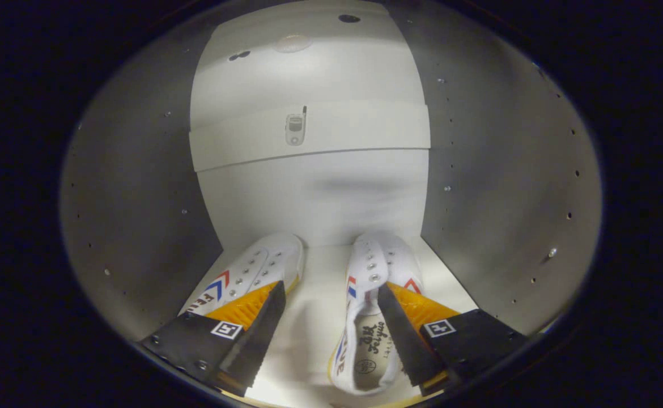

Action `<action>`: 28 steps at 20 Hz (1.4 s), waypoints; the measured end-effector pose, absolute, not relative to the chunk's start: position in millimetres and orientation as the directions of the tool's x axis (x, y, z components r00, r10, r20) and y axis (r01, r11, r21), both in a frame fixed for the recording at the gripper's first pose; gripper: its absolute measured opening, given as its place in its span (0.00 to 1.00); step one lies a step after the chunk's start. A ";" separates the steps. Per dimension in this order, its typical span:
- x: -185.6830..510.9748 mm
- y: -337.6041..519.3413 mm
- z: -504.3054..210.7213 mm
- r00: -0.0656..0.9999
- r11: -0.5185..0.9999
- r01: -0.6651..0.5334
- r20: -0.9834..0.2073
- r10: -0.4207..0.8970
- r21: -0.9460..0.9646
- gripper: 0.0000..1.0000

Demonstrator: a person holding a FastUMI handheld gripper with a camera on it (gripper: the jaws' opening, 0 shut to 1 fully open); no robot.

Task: Open the shoe cabinet door, grab the shoes and put them into the shoe cabinet, then close the shoe cabinet door.

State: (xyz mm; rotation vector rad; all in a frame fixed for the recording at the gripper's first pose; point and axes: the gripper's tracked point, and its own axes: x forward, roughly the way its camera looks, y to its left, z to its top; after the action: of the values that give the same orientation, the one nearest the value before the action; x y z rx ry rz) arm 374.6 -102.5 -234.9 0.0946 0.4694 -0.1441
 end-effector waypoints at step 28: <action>-51.1 -80.9 -34.3 0.981 0.995 0.073 -0.184 -0.059 0.074 0.98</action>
State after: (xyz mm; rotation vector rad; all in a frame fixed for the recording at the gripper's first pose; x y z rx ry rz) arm -51.1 -80.9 -34.3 0.0808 0.1829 -0.0665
